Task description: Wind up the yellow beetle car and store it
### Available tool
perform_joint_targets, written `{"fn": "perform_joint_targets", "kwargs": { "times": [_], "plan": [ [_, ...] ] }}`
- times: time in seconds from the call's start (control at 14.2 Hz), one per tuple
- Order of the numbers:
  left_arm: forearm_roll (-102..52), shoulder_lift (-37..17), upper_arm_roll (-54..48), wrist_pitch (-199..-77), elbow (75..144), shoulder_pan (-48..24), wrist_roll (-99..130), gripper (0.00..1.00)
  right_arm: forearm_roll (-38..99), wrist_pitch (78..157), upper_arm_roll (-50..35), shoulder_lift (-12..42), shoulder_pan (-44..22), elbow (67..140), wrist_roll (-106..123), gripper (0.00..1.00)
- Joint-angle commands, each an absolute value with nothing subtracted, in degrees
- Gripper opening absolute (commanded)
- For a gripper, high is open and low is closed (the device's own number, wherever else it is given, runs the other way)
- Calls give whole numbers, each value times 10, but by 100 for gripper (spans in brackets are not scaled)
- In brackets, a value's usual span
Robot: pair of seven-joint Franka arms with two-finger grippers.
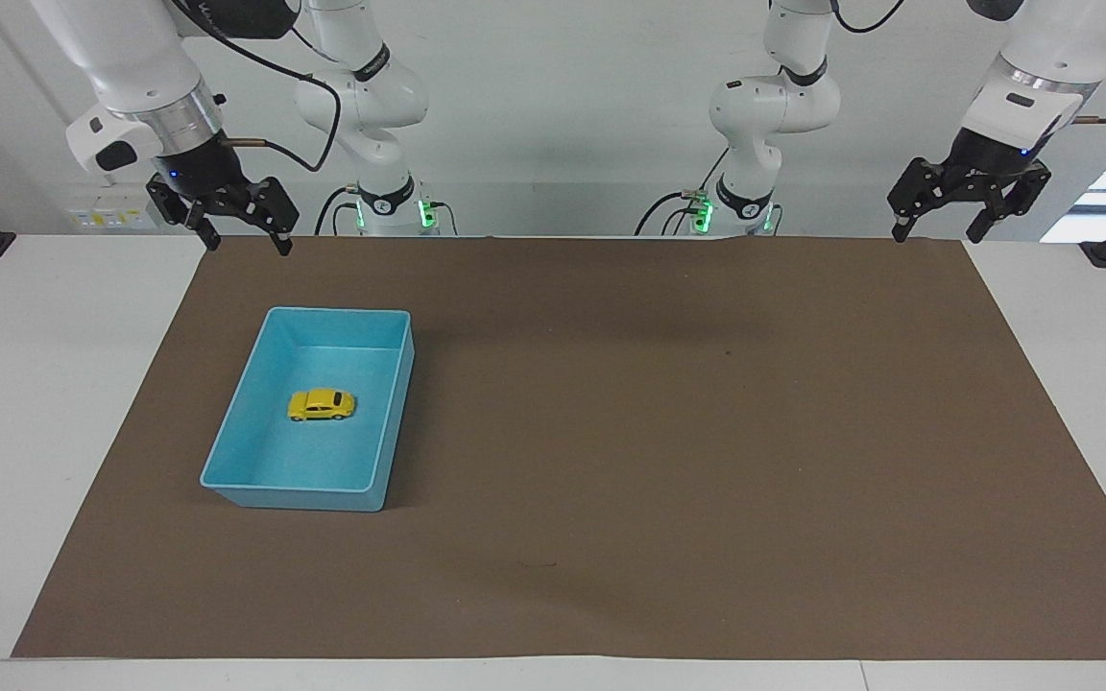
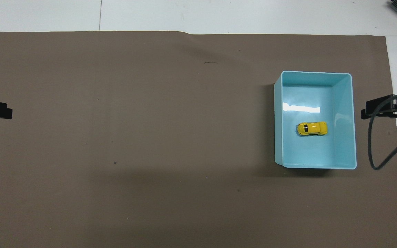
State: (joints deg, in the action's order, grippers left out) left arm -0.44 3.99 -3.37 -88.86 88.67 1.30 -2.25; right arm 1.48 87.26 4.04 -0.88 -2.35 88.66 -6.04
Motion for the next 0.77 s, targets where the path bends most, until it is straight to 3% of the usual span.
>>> {"fn": "perform_joint_targets", "kwargs": {
  "times": [0.0,0.7],
  "plan": [
    [-12,48,-39,-882,894,23,-21,100,6,864,36,-8,-23,879,-64,100],
    [-12,48,-39,-882,894,23,-21,100,18,870,36,-7,-23,876,-26,100]
  ]
}}
